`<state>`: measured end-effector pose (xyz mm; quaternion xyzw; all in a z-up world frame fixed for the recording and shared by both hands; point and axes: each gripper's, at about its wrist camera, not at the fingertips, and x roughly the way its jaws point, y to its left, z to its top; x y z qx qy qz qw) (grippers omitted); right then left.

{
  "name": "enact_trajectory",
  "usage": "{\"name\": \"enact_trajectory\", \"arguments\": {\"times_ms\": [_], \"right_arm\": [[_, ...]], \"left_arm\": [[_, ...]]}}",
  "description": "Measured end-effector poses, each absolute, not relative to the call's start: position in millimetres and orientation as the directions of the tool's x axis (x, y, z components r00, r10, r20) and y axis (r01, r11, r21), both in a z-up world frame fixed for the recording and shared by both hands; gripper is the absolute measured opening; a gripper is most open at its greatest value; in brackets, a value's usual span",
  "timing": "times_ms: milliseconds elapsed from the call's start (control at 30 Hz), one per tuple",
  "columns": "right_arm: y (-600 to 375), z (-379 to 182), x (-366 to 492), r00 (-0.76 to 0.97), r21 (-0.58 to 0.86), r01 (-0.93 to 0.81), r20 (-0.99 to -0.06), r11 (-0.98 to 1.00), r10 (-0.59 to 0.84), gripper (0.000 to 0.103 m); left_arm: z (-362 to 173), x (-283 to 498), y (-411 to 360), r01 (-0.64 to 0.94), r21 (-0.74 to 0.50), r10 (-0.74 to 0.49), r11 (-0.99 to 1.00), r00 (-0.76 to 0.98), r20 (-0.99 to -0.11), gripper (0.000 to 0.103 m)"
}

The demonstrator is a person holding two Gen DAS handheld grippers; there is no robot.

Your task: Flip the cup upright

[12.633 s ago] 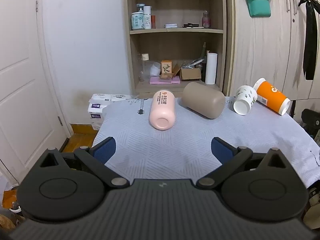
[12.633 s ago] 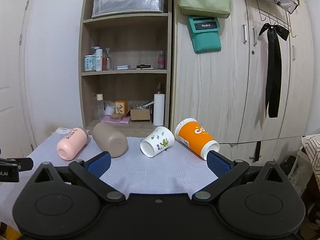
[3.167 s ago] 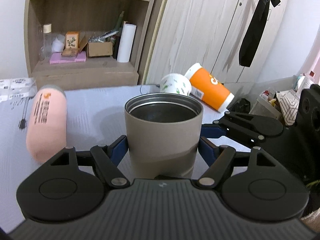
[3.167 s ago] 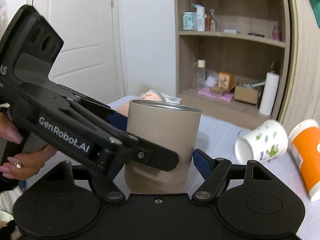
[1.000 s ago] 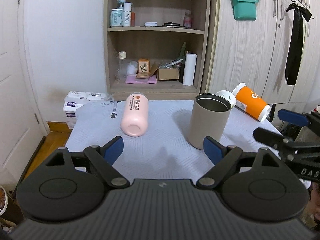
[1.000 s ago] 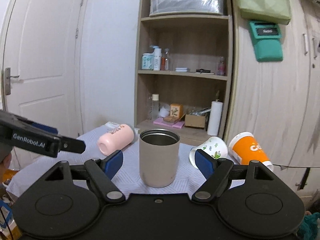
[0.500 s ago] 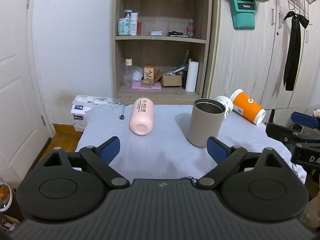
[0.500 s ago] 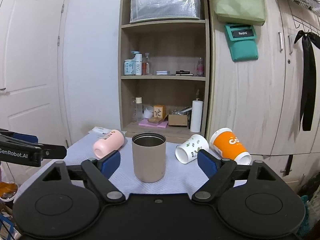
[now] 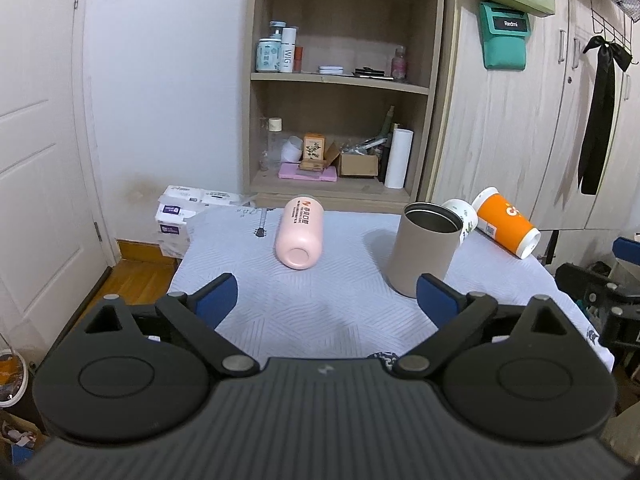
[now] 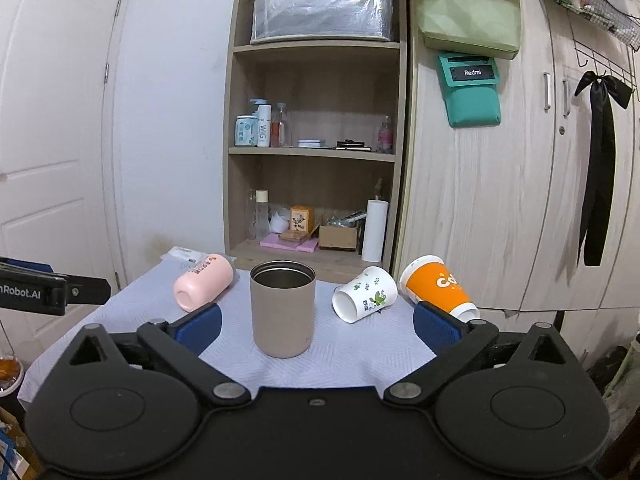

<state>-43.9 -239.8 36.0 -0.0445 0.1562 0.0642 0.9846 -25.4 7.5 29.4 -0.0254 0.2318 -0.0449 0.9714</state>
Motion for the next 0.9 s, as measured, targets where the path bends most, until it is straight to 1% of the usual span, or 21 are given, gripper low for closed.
{"name": "enact_trajectory", "arguments": {"times_ms": [100, 600, 767, 900], "right_arm": [[-239, 36, -45, 0.941, -0.059, -0.138, -0.320, 0.989, 0.112, 0.103], [-240, 36, -53, 0.941, -0.066, -0.088, -0.333, 0.994, 0.061, 0.103], [-241, 36, -54, 0.940, -0.062, -0.068, -0.337, 0.996, 0.043, 0.103], [-242, 37, -58, 0.939, -0.031, -0.066, -0.340, 0.997, 0.051, 0.103]], "left_arm": [[30, -28, 8, 0.082, -0.073, -0.106, 0.994, 0.886, -0.451, 0.103], [25, -28, 3, 0.068, -0.046, -0.082, 0.997, 0.855, -0.511, 0.103], [25, -29, 2, 0.057, -0.027, -0.063, 0.998, 0.857, -0.512, 0.103], [23, -32, -2, 0.050, -0.002, -0.044, 0.999, 0.862, -0.505, 0.103]]}}
